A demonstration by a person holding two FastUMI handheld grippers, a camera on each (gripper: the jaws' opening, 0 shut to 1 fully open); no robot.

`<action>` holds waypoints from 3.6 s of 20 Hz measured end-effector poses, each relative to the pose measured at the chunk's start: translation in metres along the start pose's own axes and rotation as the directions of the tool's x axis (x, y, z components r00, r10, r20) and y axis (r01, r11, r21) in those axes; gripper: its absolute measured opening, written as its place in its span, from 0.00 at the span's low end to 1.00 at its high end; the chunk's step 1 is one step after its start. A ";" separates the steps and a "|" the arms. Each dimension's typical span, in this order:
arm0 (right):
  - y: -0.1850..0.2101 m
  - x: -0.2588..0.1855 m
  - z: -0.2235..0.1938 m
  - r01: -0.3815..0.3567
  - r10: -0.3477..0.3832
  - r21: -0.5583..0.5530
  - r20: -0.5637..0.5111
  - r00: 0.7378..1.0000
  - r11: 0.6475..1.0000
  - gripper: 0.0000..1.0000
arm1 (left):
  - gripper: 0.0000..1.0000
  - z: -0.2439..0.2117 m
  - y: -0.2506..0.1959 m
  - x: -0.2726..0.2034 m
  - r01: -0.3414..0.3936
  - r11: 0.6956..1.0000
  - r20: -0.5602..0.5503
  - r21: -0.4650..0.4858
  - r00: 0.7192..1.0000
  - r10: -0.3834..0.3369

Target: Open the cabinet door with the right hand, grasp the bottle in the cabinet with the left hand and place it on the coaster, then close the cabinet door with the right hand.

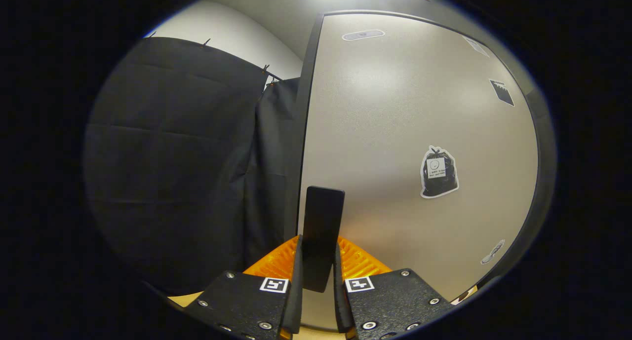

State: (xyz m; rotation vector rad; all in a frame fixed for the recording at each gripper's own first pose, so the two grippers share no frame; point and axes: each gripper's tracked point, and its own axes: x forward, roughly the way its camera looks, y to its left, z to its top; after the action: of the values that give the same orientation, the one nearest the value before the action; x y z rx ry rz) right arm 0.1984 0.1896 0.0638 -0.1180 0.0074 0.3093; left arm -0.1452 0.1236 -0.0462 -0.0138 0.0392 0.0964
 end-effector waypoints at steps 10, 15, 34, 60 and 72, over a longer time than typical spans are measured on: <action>0.009 -0.042 0.005 -0.125 0.124 0.017 0.033 0.992 0.992 0.28 | 0.86 0.005 -0.021 0.012 0.055 0.998 0.003 0.020 0.998 -0.055; 0.002 -0.045 -0.002 -0.184 0.183 0.042 0.027 0.983 0.982 0.28 | 0.86 0.011 -0.023 0.028 0.059 0.998 0.015 0.038 0.998 -0.060; -0.012 -0.085 -0.002 -0.321 0.321 0.069 0.000 0.947 0.945 0.28 | 0.86 0.012 -0.032 0.075 0.056 0.998 0.005 0.034 0.998 -0.057; -0.095 -0.127 -0.009 0.086 -0.085 0.004 -0.089 0.992 0.996 0.27 | 0.89 0.019 -0.241 0.137 0.429 0.902 -0.014 0.047 0.903 -0.429; -0.143 -0.155 -0.022 0.258 -0.254 0.118 -0.051 0.966 0.959 0.11 | 0.86 0.019 -0.246 0.162 0.391 0.917 -0.032 0.076 0.920 -0.390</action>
State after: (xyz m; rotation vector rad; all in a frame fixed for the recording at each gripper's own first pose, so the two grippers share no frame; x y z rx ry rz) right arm 0.0948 0.0045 0.0620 0.0000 0.0462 0.0467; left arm 0.0399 -0.1052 -0.0310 0.0590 0.0555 -0.3068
